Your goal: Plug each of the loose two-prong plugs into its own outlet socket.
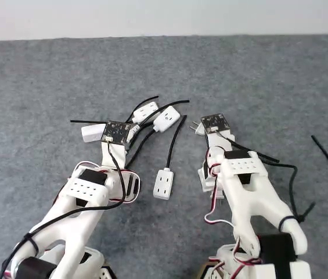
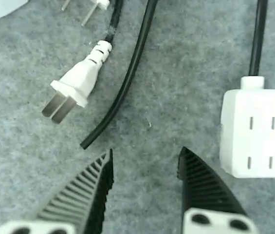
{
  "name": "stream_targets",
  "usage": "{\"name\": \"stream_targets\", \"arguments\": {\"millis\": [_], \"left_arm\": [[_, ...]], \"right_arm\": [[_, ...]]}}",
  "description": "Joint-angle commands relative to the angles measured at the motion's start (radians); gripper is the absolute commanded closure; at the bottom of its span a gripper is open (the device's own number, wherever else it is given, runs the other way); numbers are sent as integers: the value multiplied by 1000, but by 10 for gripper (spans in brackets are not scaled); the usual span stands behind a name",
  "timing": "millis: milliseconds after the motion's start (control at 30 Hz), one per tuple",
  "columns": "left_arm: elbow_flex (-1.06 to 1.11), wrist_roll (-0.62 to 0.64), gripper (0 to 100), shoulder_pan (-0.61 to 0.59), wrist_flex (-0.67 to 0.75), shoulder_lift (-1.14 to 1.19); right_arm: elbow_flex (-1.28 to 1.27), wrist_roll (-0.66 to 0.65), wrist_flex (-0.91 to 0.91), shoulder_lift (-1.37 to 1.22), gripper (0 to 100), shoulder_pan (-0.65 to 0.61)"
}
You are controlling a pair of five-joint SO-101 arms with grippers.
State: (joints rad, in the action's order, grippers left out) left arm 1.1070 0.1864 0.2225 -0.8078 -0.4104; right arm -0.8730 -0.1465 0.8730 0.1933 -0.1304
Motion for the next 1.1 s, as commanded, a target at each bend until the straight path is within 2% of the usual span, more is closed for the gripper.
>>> {"name": "stream_targets", "arguments": {"millis": [0,200,433,833,1067], "left_arm": [[-59,2,794,-8,-2,-9],[-59,2,794,-8,-2,-9],[-59,2,794,-8,-2,-9],[-59,2,794,-8,-2,-9],[-59,2,794,-8,-2,-9]], "right_arm": [[74,-41,10,1,882,10],[107,-92,54,-7,978,10],[104,-101,70,-8,908,10],[101,-130,96,-12,902,2],[213,-132,142,-157,905,19]]}}
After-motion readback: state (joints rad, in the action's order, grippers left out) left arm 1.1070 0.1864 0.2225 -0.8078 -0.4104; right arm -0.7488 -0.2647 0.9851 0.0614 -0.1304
